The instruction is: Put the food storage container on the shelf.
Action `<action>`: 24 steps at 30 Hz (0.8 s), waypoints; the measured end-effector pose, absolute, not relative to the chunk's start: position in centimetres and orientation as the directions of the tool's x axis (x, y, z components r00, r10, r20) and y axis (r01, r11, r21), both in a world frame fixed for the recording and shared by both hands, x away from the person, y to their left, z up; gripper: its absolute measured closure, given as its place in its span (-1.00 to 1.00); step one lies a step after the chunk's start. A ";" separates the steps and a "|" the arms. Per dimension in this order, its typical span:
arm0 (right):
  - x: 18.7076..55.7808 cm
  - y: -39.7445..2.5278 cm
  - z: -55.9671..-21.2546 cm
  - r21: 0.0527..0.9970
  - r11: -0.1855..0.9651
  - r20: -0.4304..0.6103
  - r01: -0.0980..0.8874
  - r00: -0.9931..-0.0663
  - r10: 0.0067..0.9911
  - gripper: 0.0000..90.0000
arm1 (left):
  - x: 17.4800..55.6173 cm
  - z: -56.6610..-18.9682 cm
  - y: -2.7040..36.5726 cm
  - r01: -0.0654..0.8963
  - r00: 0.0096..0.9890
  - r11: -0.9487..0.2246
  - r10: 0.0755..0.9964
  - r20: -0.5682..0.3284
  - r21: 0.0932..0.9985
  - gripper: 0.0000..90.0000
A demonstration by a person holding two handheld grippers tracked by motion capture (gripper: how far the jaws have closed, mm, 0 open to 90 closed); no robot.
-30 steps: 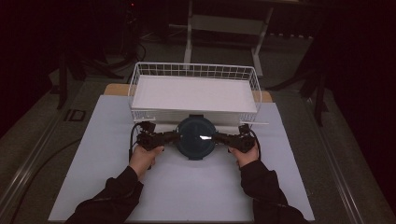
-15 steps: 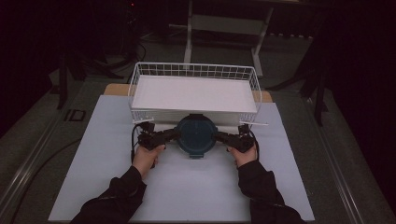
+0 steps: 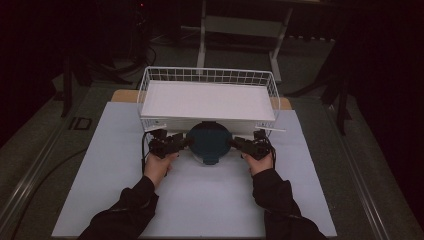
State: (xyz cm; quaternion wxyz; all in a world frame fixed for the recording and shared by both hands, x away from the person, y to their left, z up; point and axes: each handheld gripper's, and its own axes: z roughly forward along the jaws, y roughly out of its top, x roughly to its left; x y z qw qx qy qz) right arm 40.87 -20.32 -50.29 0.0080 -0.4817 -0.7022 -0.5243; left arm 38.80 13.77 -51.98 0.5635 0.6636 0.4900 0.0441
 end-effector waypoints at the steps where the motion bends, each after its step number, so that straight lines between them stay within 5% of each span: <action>1: 41.0 -20.3 -50.2 0.726 -0.011 0.514 0.688 -0.532 0.672 -0.04 | 38.8 -51.9 13.7 0.591 0.519 0.108 0.708 -0.480 0.799 -0.17; 6: 40.9 -20.1 -50.0 0.726 -0.003 0.502 0.688 -0.527 0.686 -0.03 | 38.7 -51.6 13.6 0.601 0.503 0.103 0.721 -0.476 0.792 -0.18; 19: 38.7 -20.4 -49.0 0.750 0.002 0.494 0.662 -0.562 0.664 -0.05 | 36.3 -50.6 14.3 0.561 0.616 0.040 0.647 -0.449 0.827 -0.91; 24: 37.6 -20.4 -48.4 0.763 0.029 0.470 0.646 -0.585 0.661 -0.04 | 34.7 -49.7 14.8 0.548 0.636 0.009 0.645 -0.424 0.837 -0.97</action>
